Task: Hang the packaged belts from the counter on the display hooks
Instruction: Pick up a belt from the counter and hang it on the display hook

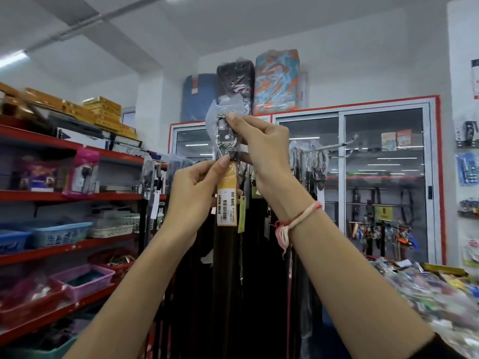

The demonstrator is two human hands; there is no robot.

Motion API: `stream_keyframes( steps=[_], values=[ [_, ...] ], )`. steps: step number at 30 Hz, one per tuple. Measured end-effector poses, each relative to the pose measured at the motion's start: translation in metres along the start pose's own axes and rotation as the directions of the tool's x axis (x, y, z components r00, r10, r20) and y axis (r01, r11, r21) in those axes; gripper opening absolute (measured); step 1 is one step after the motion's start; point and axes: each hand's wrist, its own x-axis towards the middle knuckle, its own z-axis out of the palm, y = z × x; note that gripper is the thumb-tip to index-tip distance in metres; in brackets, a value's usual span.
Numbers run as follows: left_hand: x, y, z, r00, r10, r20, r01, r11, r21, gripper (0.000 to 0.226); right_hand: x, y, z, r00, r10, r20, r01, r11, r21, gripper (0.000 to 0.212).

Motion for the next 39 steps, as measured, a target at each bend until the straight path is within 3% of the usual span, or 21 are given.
stream_keyframes(
  steps=[6, 10, 16, 21, 25, 28, 30, 32, 34, 39],
  values=[
    [0.007, 0.003, -0.004, 0.999, 0.048, -0.014, -0.048, 0.999, 0.025, 0.024, 0.009, -0.006, 0.005, 1.000, 0.015, 0.013, -0.015, 1.000, -0.020, 0.031],
    [0.008, 0.000, -0.007, 0.999, 0.046, -0.020, -0.045, 0.997, 0.063, 0.022, 0.010, -0.010, 0.002, 0.996, 0.080, 0.049, -0.081, 0.997, 0.019, 0.012],
    [0.008, 0.000, -0.010, 0.999, 0.034, -0.009, -0.034, 0.998, 0.048, 0.022, 0.007, -0.017, 0.002, 0.981, 0.160, 0.111, -0.170, 0.981, 0.088, 0.007],
    [0.011, 0.003, -0.011, 1.000, -0.013, -0.004, 0.013, 0.999, 0.032, 0.021, 0.011, -0.019, 0.006, 0.987, 0.150, 0.064, -0.154, 0.986, 0.065, 0.007],
    [0.011, 0.002, -0.012, 0.998, -0.051, 0.025, 0.049, 0.998, 0.047, 0.023, 0.011, -0.020, 0.007, 0.972, 0.223, 0.074, -0.230, 0.967, 0.110, 0.024],
    [0.012, -0.004, -0.015, 0.992, -0.114, 0.051, 0.111, 0.992, 0.063, 0.025, 0.011, -0.011, 0.005, 0.960, 0.271, 0.065, -0.277, 0.953, 0.125, 0.019],
    [0.014, -0.011, -0.017, 0.987, -0.146, 0.064, 0.139, 0.985, 0.101, 0.022, 0.011, 0.002, 0.004, 0.966, 0.256, 0.024, -0.257, 0.961, 0.098, 0.020],
    [0.017, -0.022, -0.018, 0.986, -0.157, 0.058, 0.146, 0.977, 0.154, 0.020, 0.011, 0.015, 0.005, 0.981, 0.184, -0.058, -0.183, 0.983, 0.020, 0.008],
    [0.021, -0.031, -0.016, 0.986, -0.166, 0.025, 0.159, 0.969, 0.190, 0.022, 0.013, 0.026, 0.005, 0.983, 0.127, -0.135, -0.138, 0.987, -0.078, 0.022],
    [0.021, -0.043, -0.010, 0.989, -0.113, -0.096, 0.135, 0.956, 0.262, 0.024, 0.014, 0.035, 0.000, 0.986, 0.081, -0.149, -0.094, 0.992, -0.084, 0.011]
  ],
)
